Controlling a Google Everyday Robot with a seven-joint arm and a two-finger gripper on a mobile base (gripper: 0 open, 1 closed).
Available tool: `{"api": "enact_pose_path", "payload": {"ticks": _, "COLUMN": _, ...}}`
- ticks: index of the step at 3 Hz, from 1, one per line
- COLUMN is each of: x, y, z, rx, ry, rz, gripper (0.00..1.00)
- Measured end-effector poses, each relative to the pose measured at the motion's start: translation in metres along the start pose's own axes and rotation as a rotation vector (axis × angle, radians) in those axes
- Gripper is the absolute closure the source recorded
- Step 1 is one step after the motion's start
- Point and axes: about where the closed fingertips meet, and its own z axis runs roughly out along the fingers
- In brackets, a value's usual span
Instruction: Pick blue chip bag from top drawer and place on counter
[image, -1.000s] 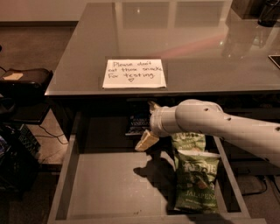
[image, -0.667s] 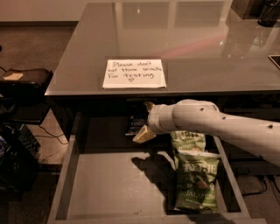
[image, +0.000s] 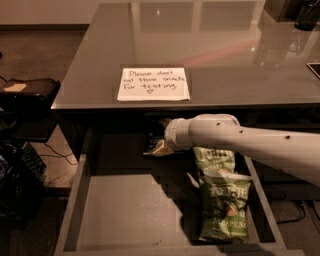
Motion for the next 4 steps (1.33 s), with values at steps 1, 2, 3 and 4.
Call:
{"api": "enact_pose_path", "payload": {"ticks": 1, "x": 0.007, "y": -0.001, "z": 0.013, "rx": -0.002, "ry": 0.017, "rz": 0.004, "gripper": 0.26}}
{"api": "enact_pose_path", "payload": {"ticks": 2, "x": 0.015, "y": -0.002, "z": 0.023, "rx": 0.005, "ry": 0.031, "rz": 0.005, "gripper": 0.26}}
{"api": "enact_pose_path", "payload": {"ticks": 3, "x": 0.022, "y": -0.005, "z": 0.030, "rx": 0.016, "ry": 0.045, "rz": 0.010, "gripper": 0.25}}
{"api": "enact_pose_path", "payload": {"ticks": 4, "x": 0.029, "y": -0.006, "z": 0.036, "rx": 0.020, "ry": 0.062, "rz": 0.020, "gripper": 0.25}}
